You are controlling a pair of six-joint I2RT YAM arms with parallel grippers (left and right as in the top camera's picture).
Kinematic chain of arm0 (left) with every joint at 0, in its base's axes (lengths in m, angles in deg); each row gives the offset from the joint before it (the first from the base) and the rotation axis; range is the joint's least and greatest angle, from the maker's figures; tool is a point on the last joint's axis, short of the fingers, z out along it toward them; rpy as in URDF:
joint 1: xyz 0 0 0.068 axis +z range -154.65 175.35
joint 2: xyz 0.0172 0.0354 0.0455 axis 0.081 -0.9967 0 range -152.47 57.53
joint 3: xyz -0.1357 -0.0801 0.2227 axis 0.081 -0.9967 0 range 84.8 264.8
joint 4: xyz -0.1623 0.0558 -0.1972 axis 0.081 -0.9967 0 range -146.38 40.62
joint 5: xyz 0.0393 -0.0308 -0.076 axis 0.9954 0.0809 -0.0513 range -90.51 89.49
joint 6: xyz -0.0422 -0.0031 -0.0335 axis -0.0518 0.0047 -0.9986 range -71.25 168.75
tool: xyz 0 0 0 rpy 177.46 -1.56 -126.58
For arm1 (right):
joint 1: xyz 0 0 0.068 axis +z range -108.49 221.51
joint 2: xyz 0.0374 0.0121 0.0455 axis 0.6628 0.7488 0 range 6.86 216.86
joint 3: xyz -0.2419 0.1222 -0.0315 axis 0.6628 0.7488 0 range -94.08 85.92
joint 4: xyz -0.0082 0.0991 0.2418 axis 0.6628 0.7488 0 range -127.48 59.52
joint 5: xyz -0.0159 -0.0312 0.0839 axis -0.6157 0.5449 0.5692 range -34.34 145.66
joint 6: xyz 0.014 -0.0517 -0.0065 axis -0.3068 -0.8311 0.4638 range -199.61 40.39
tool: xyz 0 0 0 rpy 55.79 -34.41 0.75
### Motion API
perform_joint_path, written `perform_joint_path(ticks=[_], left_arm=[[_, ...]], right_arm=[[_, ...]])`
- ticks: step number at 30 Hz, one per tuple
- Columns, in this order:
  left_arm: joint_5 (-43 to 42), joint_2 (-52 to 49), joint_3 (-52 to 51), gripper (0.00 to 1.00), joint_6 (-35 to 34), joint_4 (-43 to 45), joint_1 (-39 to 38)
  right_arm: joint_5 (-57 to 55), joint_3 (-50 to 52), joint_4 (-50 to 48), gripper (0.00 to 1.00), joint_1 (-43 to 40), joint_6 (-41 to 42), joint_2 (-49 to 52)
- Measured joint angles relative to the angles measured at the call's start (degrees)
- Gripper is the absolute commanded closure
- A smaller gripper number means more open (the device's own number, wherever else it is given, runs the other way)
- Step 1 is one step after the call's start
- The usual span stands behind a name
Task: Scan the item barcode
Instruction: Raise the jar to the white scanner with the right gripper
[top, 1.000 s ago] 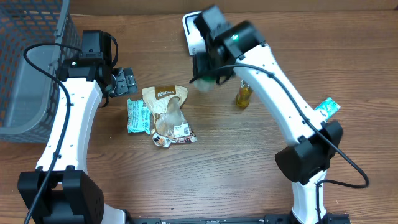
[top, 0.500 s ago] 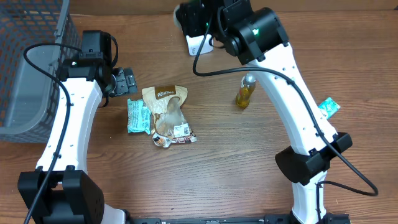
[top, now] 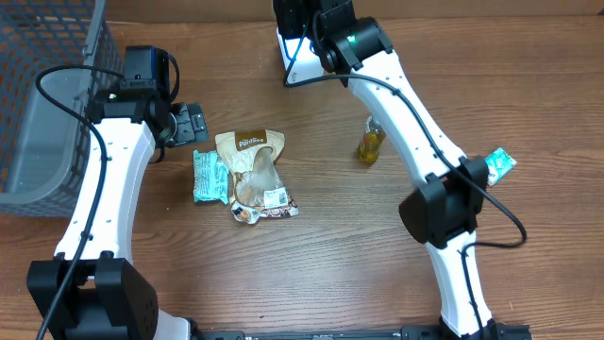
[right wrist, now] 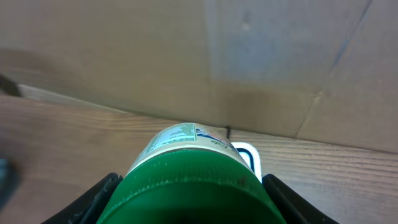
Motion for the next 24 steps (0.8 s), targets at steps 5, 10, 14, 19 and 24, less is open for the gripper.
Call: perform_joint_path(ticks=[5,10,14,19,24], left_arm=[[0.0,0.0,0.0,0.01,-0.02,0.0,0.0],[0.0,0.0,0.0,0.0,0.0,-0.02,0.0],[0.0,0.0,0.02,0.0,-0.02,-0.02,0.0],[0.0,0.0,0.0,0.0,0.0,0.0,0.0],[0.0,0.0,0.02,0.0,0.0,0.0,0.0]], right_arm=[[-0.15,0.2,-5.97,0.91,-1.25,-0.02,4.09],[-0.24,0.28,-11.65,0.91,-1.2,0.02,5.92],[-0.17,0.37,-15.67,0.92,-1.16,1.11,6.36],[0.81,1.31,-20.0,0.92,-1.4,6.93,6.84],[7.96,1.46,-23.76,0.92,-2.82,9.42,8.9]])
